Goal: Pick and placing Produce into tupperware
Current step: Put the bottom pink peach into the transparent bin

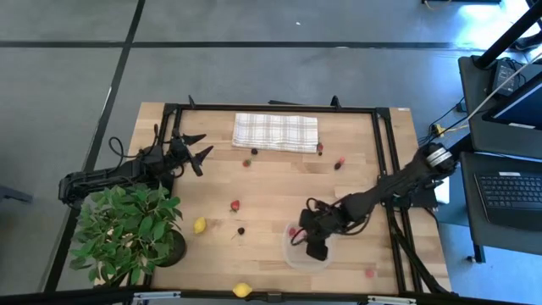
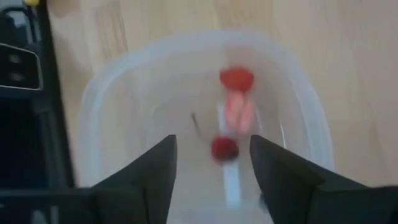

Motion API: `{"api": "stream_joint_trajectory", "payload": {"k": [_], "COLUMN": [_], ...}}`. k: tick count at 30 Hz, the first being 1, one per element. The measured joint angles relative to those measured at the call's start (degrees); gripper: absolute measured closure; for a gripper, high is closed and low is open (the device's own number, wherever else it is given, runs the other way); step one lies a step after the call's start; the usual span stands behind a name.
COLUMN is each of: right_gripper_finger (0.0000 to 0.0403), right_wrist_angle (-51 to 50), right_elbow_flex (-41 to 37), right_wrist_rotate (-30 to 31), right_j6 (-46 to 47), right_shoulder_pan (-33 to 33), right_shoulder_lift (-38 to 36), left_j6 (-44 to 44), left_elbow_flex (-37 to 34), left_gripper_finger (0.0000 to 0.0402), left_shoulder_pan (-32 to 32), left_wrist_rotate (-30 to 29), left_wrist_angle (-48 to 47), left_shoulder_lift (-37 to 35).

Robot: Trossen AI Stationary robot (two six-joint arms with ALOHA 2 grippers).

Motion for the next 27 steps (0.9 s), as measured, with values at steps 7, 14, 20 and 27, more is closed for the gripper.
{"api": "stream_joint_trajectory", "payload": {"k": [7,14,20,27], "right_gripper_finger": [0.0198,0.0198,0.0198,0.0198], "right_wrist_angle": [-14.09,-18.86,-18.97,-18.58], "right_elbow_flex": [0.02,0.02,0.02,0.02], "right_wrist_rotate": [0.0,-0.26,-4.64,-8.0], "right_j6": [32.74,58.59,73.46,80.66], "right_shoulder_pan": [7.66,17.09,24.4,30.73], "right_shoulder_lift": [-6.69,-6.49,-5.01,-2.04], "left_j6": [-0.21,-0.27,-0.31,-0.3], "left_elbow_flex": [0.01,0.02,0.02,0.02], "left_gripper_finger": [0.0164,0.0164,0.0164,0.0164], "left_shoulder_pan": [-0.01,0.0,-0.01,0.0], "left_wrist_rotate": [0.0,0.0,0.01,0.0], "left_wrist_angle": [0.0,0.0,-0.02,-0.01], "left_shoulder_lift": [-0.01,0.0,-0.01,-0.01]}}
